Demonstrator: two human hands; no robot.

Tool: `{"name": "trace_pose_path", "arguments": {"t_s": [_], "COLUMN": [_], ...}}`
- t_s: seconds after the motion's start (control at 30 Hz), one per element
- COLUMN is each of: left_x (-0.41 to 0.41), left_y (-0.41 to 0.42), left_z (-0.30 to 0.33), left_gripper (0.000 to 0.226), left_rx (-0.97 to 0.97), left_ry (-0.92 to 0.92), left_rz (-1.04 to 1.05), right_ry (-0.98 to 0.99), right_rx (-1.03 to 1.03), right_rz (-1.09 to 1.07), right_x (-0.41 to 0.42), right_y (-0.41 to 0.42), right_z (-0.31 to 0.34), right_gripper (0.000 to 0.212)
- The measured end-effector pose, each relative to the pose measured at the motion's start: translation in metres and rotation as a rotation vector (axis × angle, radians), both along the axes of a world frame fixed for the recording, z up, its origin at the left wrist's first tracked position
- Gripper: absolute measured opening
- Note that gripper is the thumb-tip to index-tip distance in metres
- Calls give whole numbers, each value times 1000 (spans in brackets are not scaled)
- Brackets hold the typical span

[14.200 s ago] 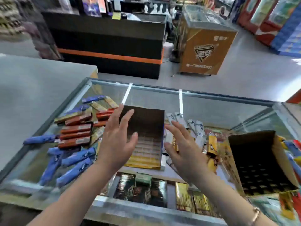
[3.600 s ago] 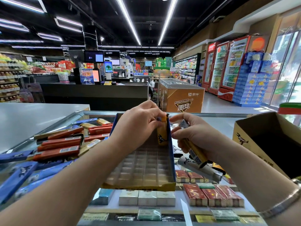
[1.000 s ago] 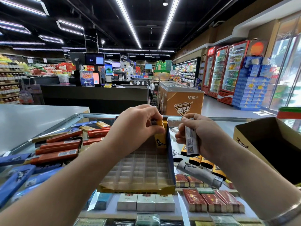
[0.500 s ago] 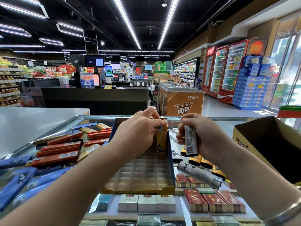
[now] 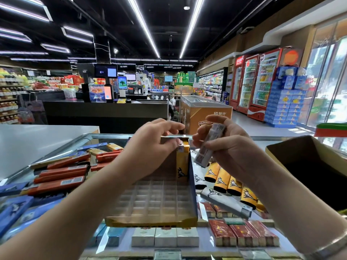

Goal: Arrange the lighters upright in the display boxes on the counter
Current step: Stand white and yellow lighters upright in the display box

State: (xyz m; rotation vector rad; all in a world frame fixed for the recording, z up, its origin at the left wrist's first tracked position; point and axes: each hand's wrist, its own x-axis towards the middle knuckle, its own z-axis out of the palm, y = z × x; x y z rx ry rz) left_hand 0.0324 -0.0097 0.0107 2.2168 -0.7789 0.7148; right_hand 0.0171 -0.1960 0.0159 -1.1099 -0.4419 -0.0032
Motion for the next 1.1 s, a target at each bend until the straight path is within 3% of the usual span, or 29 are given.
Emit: {"name": "trace_pose_path", "arguments": {"t_s": [0.13, 0.27, 0.37, 0.5, 0.7, 0.8, 0.97, 1.1], "left_x": [-8, -17, -20, -16, -3, 3, 10, 9], "left_y": [1, -15, -23, -15, 4, 9, 10, 12], "left_z": [7, 1, -5, -1, 8, 7, 1, 0], "left_gripper": [16, 37, 37, 29, 31, 17, 4, 22], "left_rx": [-132, -123, -80, -66, -272, -300, -192, -131], "left_ry": [138, 366, 267, 197, 237, 226, 233, 225], "left_rz": [-113, -279, -245, -178, -166, -128, -48, -27], "right_ry": [-41, -28, -39, -91, -12, 46, 29, 42], "right_rx": [20, 82, 61, -107, -521, -732, -732, -702], "right_rz": [-53, 8, 20, -14, -175, -135, -105, -82], "right_x": [0, -4, -6, -4, 11, 13, 12, 11], "right_y": [2, 8, 10, 10, 11, 11, 9, 9], "right_z": [-1, -1, -3, -4, -17, -26, -27, -25], "right_gripper": [30, 8, 6, 21, 25, 54, 59, 60]}}
